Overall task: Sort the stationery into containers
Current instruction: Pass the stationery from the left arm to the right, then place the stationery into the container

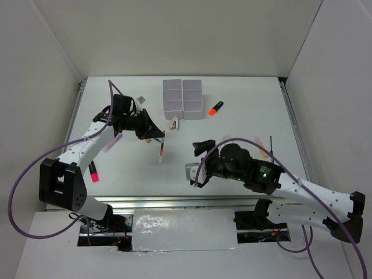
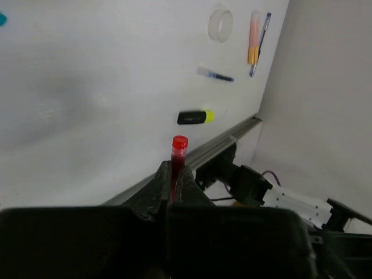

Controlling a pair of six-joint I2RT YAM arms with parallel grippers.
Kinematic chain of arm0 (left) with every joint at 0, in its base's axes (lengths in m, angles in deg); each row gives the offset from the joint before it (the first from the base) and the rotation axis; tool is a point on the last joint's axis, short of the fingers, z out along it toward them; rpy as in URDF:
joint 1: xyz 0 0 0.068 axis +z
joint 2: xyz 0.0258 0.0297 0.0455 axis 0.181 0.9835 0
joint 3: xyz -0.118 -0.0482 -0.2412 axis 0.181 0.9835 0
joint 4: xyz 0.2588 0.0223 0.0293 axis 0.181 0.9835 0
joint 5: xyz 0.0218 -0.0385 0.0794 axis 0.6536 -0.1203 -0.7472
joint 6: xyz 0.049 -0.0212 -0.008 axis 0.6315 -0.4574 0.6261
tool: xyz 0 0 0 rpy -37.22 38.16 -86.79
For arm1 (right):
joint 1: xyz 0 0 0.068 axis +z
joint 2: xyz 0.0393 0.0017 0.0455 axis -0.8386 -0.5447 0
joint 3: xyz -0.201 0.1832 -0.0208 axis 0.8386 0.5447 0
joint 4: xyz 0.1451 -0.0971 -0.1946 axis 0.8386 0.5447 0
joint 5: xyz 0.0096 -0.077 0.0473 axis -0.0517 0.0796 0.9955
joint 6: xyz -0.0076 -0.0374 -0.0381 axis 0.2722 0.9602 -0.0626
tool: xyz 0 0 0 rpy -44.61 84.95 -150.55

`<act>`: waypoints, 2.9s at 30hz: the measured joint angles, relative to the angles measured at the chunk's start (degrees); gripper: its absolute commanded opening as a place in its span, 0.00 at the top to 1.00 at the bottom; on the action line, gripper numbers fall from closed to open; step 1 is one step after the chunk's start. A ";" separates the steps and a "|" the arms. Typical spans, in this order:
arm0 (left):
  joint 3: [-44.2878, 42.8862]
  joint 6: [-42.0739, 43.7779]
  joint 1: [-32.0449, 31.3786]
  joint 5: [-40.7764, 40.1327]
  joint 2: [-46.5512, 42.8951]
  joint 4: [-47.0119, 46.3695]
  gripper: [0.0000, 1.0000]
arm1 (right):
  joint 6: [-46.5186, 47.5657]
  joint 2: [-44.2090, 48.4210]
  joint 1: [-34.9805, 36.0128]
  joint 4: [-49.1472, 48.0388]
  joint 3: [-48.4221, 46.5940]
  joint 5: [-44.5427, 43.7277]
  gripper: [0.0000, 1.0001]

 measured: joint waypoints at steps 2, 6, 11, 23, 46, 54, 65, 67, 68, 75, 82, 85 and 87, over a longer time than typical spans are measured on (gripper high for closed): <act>0.83 -2.05 0.02 2.08 -0.24 0.42 1.00 | 5.14 -0.63 2.95 -2.12 4.00 -0.22 0.17; 1.49 -4.98 -0.17 5.05 -1.42 -1.03 1.00 | 12.07 -3.74 5.51 -9.16 6.71 0.28 0.17; 4.87 -8.31 -1.60 7.56 -3.28 -3.61 1.00 | 17.88 -10.27 6.88 -18.58 7.08 1.88 0.18; 6.95 -10.21 -3.41 10.99 -3.37 -5.49 1.00 | 25.27 -19.08 7.04 -26.38 7.04 7.04 0.39; 3.17 -8.11 5.31 11.67 -3.30 -7.32 0.01 | 15.52 -18.12 5.29 -27.82 5.64 7.76 1.00; 1.92 3.58 16.48 7.30 -9.81 -19.39 0.07 | -27.61 -29.31 -18.84 -27.85 -24.17 2.69 1.00; 13.05 20.61 16.63 4.72 -12.92 -29.75 0.09 | -57.16 -48.06 -33.35 -36.39 -36.83 1.64 1.00; 14.19 22.27 17.90 5.66 -12.33 -31.36 0.07 | -59.32 -52.30 -33.73 -36.44 -38.23 2.05 1.00; 14.53 23.10 18.51 6.34 -11.98 -32.24 0.06 | -59.93 -54.14 -33.90 -36.48 -38.82 2.12 1.00; 17.38 27.82 20.85 11.32 -9.79 -39.74 0.06 | -61.05 -63.49 -35.17 -40.74 -43.50 1.42 1.00; 17.62 33.51 20.85 15.41 -5.86 -41.29 0.08 | -59.12 -67.63 -35.80 -48.30 -45.79 -0.98 1.00; 17.62 35.17 20.87 16.44 -4.48 -41.38 0.08 | -58.71 -69.42 -35.98 -50.27 -46.45 -1.81 1.00; 16.81 38.91 20.96 18.38 -2.95 -39.91 0.08 | -58.71 -70.53 -36.17 -50.99 -46.51 -2.32 1.00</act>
